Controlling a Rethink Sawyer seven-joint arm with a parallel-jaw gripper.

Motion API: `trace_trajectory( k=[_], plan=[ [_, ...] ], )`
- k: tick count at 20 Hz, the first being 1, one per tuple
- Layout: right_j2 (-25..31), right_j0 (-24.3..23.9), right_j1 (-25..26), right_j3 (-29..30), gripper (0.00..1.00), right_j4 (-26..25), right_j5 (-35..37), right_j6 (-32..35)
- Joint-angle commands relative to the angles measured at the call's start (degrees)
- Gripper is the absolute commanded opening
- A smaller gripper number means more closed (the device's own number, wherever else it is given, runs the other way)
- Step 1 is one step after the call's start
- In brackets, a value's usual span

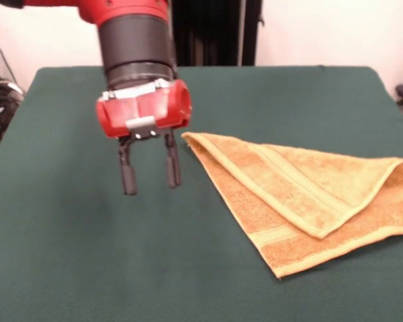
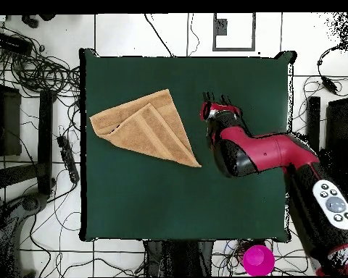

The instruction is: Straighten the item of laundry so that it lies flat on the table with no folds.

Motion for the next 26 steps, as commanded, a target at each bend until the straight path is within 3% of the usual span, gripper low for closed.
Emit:
trace_trajectory(
  k=[1, 6, 13, 26],
  plan=[
    [17.0, -2.86, 3.23, 8.55, 1.0, -5.91, 7.25, -8.23],
    [21.47, -5.52, 3.8, 10.01, 1.0, -9.95, 6.25, -7.29],
    [25.14, -7.75, 6.98, 10.23, 1.0, -9.93, 11.76, -11.35],
    [20.79, -3.64, 10.74, 5.38, 1.0, -7.86, 20.92, -15.04]
  ],
)
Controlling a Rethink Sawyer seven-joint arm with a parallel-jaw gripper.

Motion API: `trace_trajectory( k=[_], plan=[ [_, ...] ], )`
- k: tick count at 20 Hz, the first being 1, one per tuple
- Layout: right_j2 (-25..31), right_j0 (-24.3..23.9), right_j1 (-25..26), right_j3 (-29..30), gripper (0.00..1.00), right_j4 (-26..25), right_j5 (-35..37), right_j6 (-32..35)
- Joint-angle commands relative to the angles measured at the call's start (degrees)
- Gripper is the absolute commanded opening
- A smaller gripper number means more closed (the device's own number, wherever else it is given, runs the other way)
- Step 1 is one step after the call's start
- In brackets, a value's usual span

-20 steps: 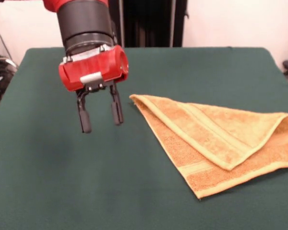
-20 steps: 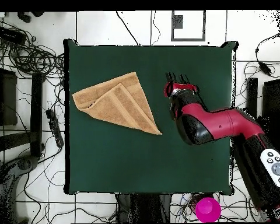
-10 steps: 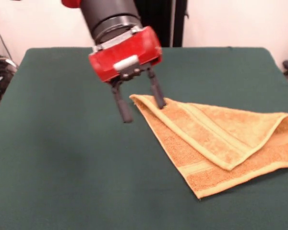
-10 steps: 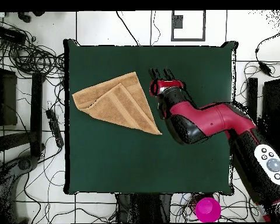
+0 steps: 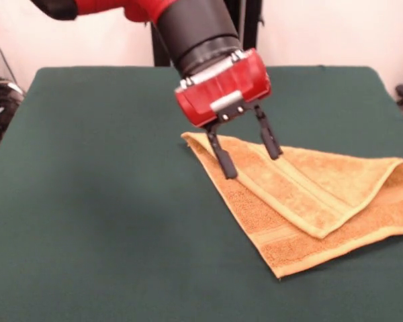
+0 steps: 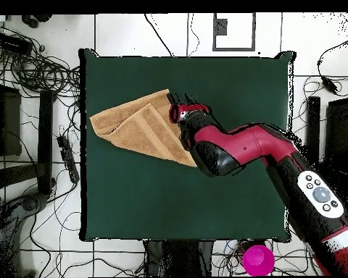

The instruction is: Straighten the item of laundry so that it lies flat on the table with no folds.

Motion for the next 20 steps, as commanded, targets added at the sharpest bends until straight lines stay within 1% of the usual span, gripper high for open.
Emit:
trace_trajectory(
  k=[1, 5, 11, 14, 17, 20],
  plan=[
    [-0.62, 4.42, 5.05, -0.65, 1.0, -0.27, 12.16, -14.73],
    [-2.32, 6.07, 4.66, -2.52, 1.0, -1.6, 11.64, -12.07],
    [-5.7, 9.4, 3.07, -5.59, 1.0, -4.31, 7.03, -6.11],
    [-10.51, 13.49, 1.13, -7.93, 1.0, -6.67, 2.08, -0.05],
    [-14.67, 16.66, 0.07, -9.91, 1.0, -7.21, -0.96, 3.18],
    [-19.39, 19.88, -0.63, -11.82, 1.0, -6.74, -4.87, 5.17]
  ],
)
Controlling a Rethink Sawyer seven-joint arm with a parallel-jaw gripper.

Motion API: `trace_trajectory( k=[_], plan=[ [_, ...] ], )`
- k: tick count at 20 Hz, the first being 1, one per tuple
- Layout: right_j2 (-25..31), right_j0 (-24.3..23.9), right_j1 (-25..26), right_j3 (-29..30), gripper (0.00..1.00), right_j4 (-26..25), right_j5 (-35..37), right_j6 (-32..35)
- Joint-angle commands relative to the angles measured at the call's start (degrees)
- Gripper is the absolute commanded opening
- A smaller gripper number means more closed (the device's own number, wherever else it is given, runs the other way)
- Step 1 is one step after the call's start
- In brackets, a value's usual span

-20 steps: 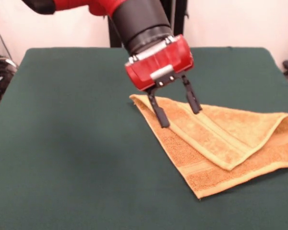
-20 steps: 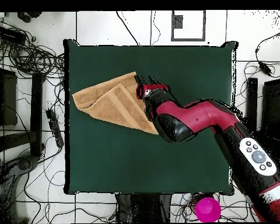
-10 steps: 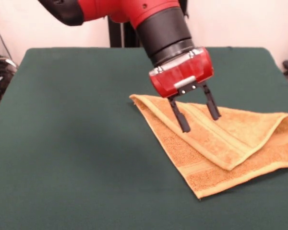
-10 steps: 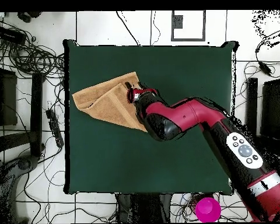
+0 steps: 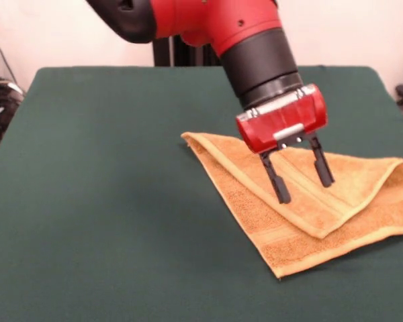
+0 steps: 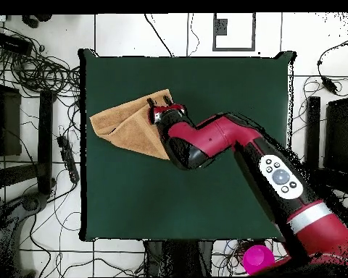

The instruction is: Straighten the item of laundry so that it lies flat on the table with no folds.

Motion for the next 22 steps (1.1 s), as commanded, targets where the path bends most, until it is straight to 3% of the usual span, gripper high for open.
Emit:
trace_trajectory(
  k=[1, 7, 14, 22],
  plan=[
    [-12.04, 7.55, 0.11, -6.78, 1.0, -2.44, -6.01, 4.77],
    [-12.45, 7.61, 2.04, -8.08, 1.0, -0.81, -5.17, 1.94],
    [-6.87, 3.02, 6.83, -7.63, 1.0, 3.03, 6.82, -7.53],
    [-6.78, 3.4, 7.68, -8.42, 1.0, 1.42, 4.24, -6.54]
  ],
)
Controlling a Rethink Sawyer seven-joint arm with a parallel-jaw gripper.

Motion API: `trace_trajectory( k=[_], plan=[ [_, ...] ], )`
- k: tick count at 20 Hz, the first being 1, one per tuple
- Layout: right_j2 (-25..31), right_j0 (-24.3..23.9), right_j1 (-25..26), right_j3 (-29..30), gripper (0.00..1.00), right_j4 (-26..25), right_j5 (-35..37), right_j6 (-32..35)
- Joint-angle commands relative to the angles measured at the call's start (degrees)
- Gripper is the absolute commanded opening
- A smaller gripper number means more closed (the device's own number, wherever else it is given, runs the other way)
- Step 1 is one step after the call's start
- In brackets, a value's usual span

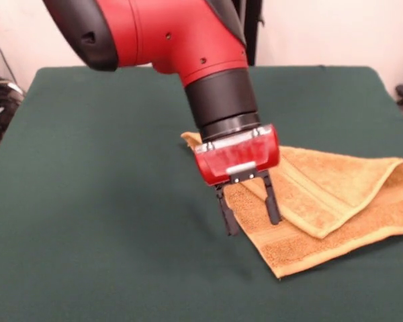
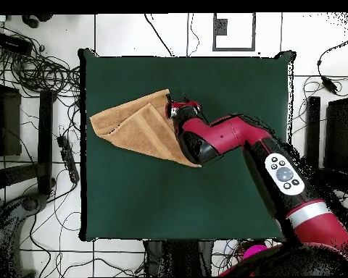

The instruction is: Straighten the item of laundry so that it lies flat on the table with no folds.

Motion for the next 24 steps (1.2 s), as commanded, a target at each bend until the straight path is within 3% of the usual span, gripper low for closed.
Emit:
trace_trajectory(
  k=[1, 9, 15, 20, 24],
  plan=[
    [0.21, 2.39, 3.46, -1.89, 1.0, -0.57, 5.46, -6.06],
    [-1.1, 3.75, 0.11, -0.45, 1.0, -1.39, 0.91, -2.31],
    [-1.98, 5.01, -5.57, 2.38, 1.0, 0.0, -2.25, 0.89],
    [-6.99, 9.32, -6.73, 1.27, 1.0, -0.23, -6.42, 3.1],
    [-8.07, 11.77, -6.46, 0.92, 1.0, 0.29, -5.01, 2.79]
  ],
)
